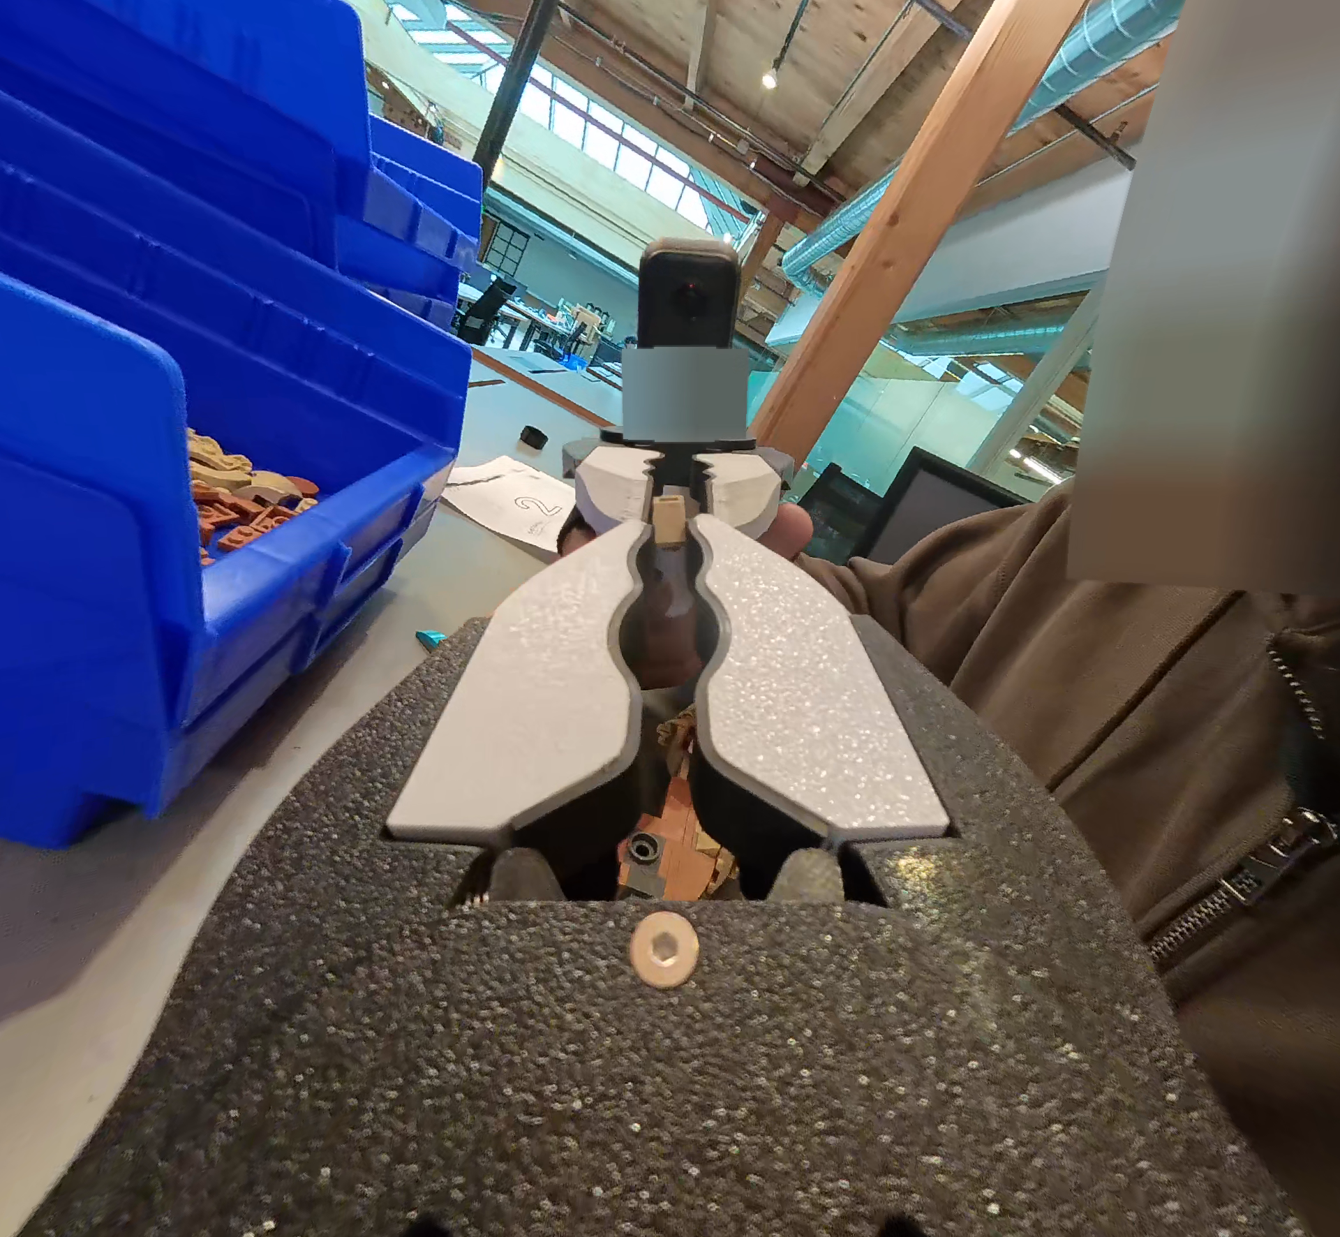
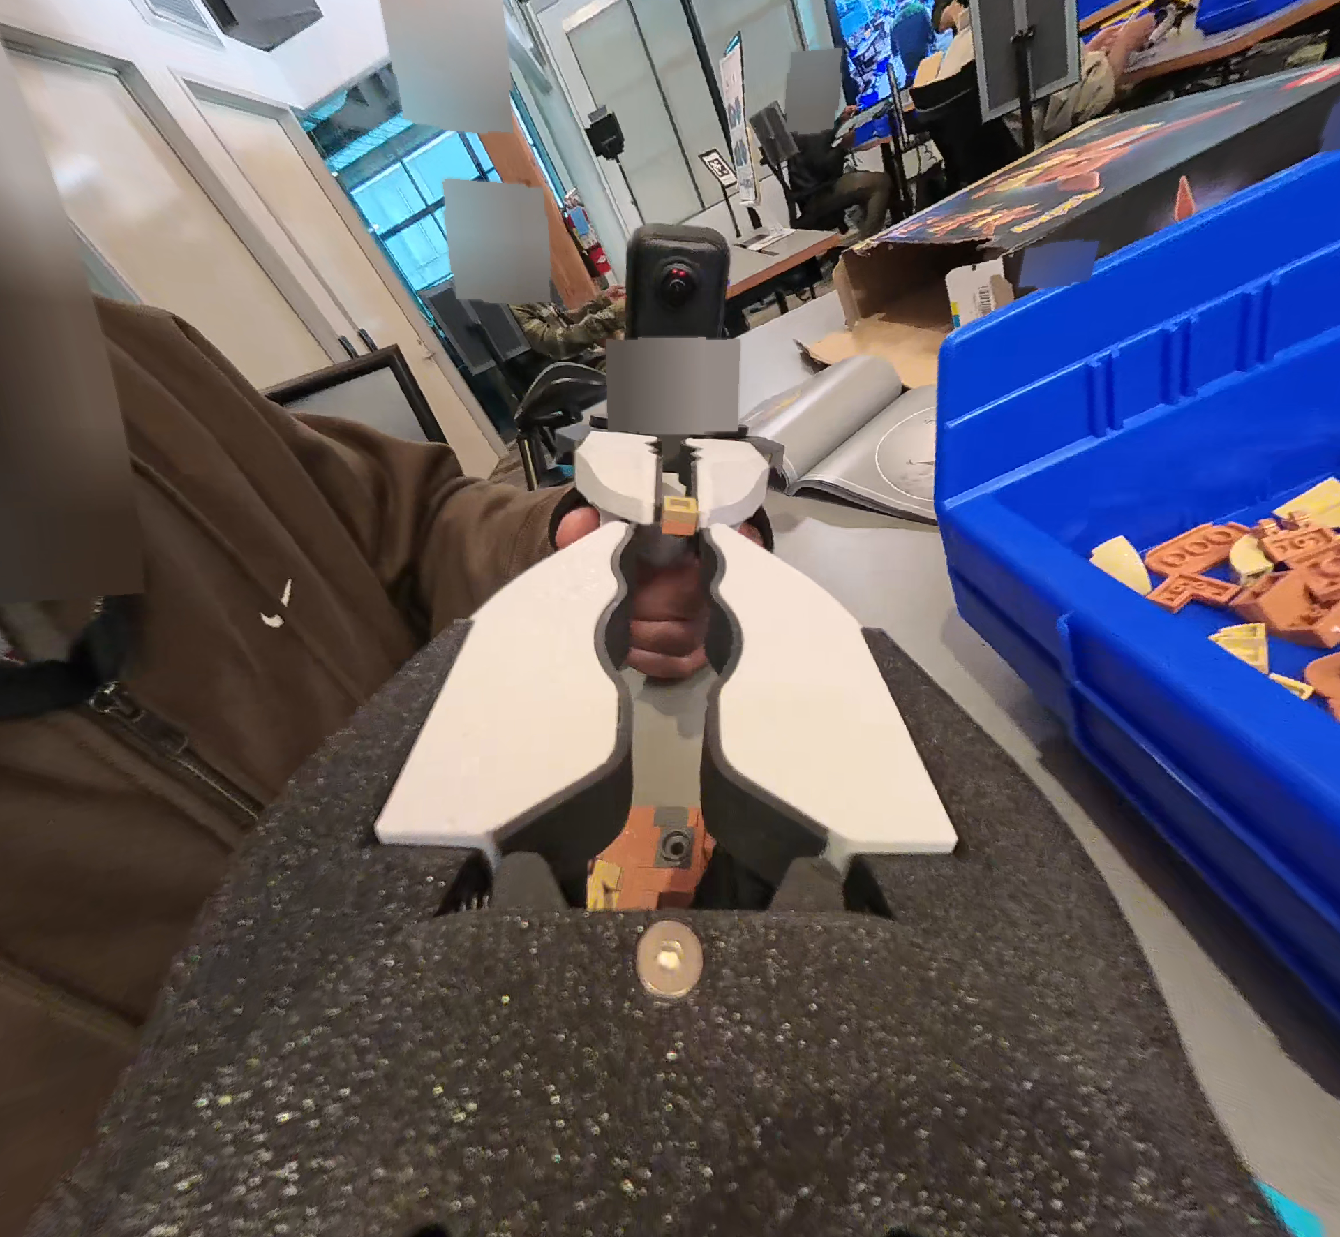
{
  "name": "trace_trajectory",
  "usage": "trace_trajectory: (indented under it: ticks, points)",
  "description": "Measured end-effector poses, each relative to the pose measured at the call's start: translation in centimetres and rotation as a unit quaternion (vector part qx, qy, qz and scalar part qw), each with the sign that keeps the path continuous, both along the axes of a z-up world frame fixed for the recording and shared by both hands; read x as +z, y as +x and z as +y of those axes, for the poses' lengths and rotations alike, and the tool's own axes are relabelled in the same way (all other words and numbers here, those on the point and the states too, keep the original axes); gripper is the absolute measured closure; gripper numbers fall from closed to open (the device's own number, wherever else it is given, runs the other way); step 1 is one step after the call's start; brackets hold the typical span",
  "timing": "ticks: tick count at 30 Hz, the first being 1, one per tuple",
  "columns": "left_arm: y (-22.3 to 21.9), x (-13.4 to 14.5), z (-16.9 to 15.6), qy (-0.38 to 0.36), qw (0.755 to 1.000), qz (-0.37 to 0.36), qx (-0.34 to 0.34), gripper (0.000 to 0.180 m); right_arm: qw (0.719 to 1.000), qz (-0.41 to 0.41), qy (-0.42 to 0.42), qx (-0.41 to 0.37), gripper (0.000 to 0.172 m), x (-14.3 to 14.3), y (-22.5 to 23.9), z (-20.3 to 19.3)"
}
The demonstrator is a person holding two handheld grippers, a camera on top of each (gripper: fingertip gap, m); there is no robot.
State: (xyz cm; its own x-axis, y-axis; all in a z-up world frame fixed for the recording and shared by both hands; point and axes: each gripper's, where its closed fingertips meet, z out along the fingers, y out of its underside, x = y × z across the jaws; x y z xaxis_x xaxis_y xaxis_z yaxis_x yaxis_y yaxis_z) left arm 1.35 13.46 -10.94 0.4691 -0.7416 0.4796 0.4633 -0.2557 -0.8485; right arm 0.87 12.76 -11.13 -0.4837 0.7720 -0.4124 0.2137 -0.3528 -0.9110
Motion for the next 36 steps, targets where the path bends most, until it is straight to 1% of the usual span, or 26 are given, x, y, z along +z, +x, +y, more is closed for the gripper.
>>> trace_trajectory:
  ticks: [5,10,16,20,25,27,29,33,36]
  points:
    - [0.1,0.0,0.0,0.005,1.000,0.005,0.001,0.172,1.000,0.001,-0.024,0.004,0.160,0.3,0.0,0.1]
    - [0.2,0.1,-0.1,0.009,1.000,0.007,0.000,0.172,0.999,-0.002,-0.033,0.005,0.164,0.2,0.0,0.1]
    - [0.3,0.1,-0.2,0.011,1.000,0.012,-0.002,0.172,0.999,0.002,-0.032,0.010,0.164,0.2,0.1,0.0]
    - [0.4,-0.2,-0.1,-0.016,1.000,-0.002,-0.014,0.173,1.000,0.013,0.019,0.002,0.164,-0.2,0.2,0.1]
    - [0.4,-0.6,0.0,-0.070,0.994,-0.069,-0.051,0.173,0.995,0.014,0.094,-0.009,0.164,-0.7,0.3,0.3]
    - [0.4,-0.7,0.1,-0.084,0.990,-0.093,-0.062,0.172,0.994,0.015,0.108,-0.013,0.164,-0.8,0.3,0.3]
    - [0.3,-0.6,0.1,-0.083,0.990,-0.096,-0.058,0.173,0.996,0.010,0.091,-0.016,0.164,-0.7,0.2,0.4]
    - [0.2,-0.3,0.0,-0.038,0.998,-0.033,-0.026,0.172,0.999,0.009,0.033,-0.009,0.164,-0.3,0.0,0.2]
    - [0.2,-0.1,-0.1,-0.020,1.000,-0.012,-0.014,0.173,1.000,0.009,-0.001,-0.001,0.164,0.0,0.0,0.1]
